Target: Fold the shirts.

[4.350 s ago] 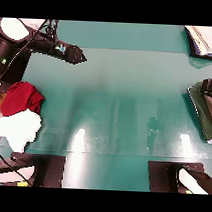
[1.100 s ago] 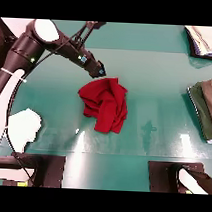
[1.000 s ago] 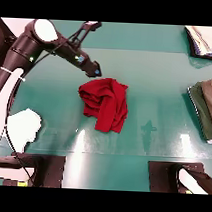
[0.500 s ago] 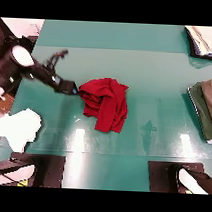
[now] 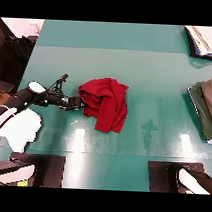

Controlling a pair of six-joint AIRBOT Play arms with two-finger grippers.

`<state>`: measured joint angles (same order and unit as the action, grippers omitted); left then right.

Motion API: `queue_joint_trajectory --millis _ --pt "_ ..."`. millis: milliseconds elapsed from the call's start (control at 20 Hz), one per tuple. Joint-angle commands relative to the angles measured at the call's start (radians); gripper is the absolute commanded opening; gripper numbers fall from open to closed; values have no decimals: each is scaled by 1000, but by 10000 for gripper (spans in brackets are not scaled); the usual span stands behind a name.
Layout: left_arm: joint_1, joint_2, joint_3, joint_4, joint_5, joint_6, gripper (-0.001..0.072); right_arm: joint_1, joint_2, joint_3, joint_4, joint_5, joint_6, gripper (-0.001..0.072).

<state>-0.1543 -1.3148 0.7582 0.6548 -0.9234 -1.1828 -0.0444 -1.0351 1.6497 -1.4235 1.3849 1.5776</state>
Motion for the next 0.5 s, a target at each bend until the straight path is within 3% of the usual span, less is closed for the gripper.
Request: queue_joint_trajectory --millis 0,50,100,150,200,450 --pt "-80 -31 -19 -42 98 12 544 1 -25 0 31 30 0 17" --pt "-100 -32 -18 -41 121 11 542 1 -30 0 44 29 0 16" --pt "-104 -31 -15 -43 126 1 412 1 -31 0 45 31 0 16" --pt "-99 -29 -7 -39 117 2 142 1 -30 0 45 34 0 17" --pt "-89 -26 6 -37 96 3 30 1 -29 0 48 37 0 17" --pt "22 8 267 18 -172 4 24 44 -21 -73 310 48 -43 17"
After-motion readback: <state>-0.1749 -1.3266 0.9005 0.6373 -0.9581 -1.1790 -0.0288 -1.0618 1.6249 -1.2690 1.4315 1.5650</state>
